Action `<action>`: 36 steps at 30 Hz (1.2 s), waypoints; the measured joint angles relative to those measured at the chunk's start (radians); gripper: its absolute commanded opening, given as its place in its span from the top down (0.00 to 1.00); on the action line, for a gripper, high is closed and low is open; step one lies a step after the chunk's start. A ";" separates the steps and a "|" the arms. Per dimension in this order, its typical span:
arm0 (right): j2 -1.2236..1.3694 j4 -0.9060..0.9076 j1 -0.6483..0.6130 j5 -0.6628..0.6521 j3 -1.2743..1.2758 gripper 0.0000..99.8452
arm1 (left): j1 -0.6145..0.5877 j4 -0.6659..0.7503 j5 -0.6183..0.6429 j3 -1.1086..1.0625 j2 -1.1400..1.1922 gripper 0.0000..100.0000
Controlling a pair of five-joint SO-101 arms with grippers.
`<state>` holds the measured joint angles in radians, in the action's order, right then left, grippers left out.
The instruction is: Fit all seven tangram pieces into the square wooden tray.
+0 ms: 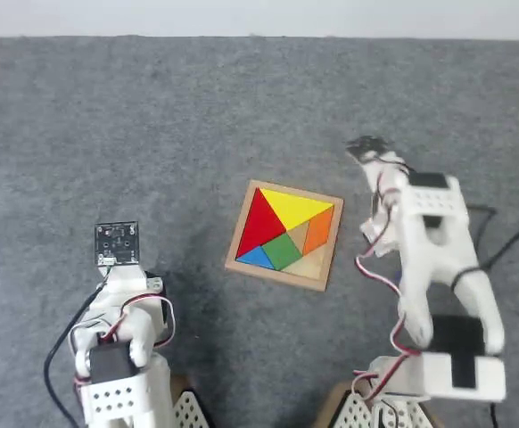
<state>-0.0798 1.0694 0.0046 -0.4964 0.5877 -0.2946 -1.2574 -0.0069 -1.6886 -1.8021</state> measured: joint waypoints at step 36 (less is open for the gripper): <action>-0.195 -0.245 0.126 0.454 0.304 0.82 | 0.000 0.000 0.000 0.000 0.000 0.96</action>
<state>-0.2746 0.8239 0.1304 -0.0422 0.8915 -0.2946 -1.2574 -0.0069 -1.6886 -1.8021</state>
